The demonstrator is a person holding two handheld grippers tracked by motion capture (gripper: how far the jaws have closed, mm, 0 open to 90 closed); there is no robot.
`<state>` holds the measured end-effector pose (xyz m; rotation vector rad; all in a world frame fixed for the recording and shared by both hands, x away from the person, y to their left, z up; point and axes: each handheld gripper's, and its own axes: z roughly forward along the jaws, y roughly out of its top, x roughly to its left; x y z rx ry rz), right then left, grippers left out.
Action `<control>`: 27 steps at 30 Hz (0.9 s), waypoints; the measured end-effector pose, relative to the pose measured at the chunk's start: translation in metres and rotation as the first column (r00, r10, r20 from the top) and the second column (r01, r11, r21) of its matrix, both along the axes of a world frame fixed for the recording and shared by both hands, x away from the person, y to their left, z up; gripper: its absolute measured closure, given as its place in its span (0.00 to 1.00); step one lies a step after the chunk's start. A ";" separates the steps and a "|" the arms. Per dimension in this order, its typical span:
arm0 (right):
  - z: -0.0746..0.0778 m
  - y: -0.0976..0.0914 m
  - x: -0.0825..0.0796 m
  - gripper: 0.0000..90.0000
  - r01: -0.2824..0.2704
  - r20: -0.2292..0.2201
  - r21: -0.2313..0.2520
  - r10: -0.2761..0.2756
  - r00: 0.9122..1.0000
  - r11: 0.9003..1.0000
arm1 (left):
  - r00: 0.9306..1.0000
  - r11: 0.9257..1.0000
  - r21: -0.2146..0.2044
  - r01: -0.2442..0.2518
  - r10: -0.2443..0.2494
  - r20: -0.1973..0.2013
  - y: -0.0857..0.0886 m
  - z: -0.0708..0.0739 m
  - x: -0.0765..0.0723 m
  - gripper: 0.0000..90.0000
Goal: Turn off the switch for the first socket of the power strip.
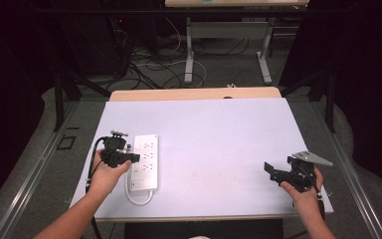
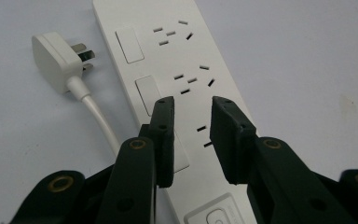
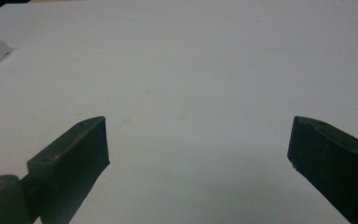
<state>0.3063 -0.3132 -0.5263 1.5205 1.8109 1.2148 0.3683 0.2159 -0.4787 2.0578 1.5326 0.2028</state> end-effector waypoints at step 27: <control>0.002 -0.002 -0.001 0.05 -0.007 -0.006 -0.009 0.007 1.000 1.000 | 0.990 0.996 -0.080 0.030 -0.019 0.140 0.017 0.010 -0.025 0.45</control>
